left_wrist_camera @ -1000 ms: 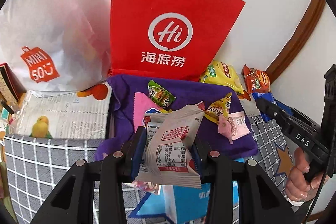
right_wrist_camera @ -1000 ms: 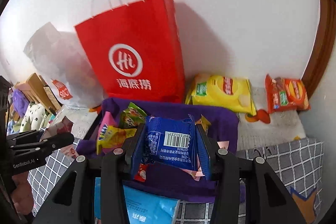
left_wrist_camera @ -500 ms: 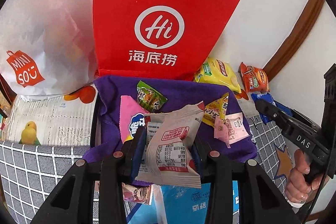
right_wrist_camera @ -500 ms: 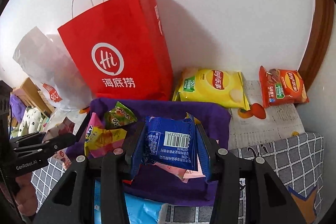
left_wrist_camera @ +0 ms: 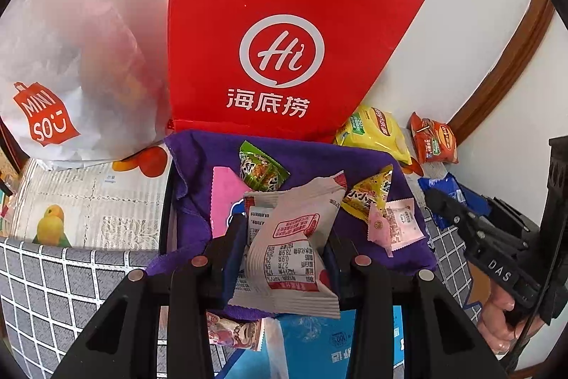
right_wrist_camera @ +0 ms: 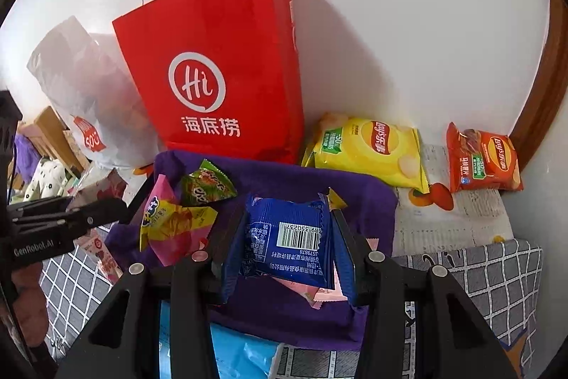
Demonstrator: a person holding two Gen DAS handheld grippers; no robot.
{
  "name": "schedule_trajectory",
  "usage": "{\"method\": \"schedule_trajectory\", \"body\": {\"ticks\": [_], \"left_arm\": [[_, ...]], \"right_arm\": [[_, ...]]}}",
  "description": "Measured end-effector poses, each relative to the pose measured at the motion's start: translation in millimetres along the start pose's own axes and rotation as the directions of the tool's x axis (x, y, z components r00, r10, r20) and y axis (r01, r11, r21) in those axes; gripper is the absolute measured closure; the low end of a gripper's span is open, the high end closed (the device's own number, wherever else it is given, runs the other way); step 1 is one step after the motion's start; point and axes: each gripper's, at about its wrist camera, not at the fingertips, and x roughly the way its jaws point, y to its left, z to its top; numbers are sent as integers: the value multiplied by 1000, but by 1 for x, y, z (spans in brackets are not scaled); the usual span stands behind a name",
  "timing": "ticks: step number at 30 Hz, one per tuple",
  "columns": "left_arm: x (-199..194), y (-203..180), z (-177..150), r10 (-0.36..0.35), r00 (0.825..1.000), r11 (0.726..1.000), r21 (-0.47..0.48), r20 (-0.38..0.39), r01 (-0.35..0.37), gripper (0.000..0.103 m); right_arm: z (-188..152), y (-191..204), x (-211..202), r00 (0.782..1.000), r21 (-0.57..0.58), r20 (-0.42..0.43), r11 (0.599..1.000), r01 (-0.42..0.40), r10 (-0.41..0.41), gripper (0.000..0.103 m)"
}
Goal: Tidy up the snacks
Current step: 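Lower both packets toward the purple towel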
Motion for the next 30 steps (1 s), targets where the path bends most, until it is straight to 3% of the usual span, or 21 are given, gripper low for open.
{"method": "schedule_trajectory", "body": {"ticks": [12, 21, 30], "left_arm": [[24, -15, 2, 18, 999, 999, 46, -29, -17, 65], [48, -22, 6, 76, 996, 994, 81, -34, -73, 65], [64, -19, 2, 114, 993, 988, 104, -38, -110, 62]], "right_arm": [[-8, 11, 24, 998, -54, -65, 999, 6, -9, 57], [-18, 16, 46, 990, -106, -108, 991, 83, -95, 57], [-19, 7, 62, 981, -88, -156, 991, 103, -115, 57]]}}
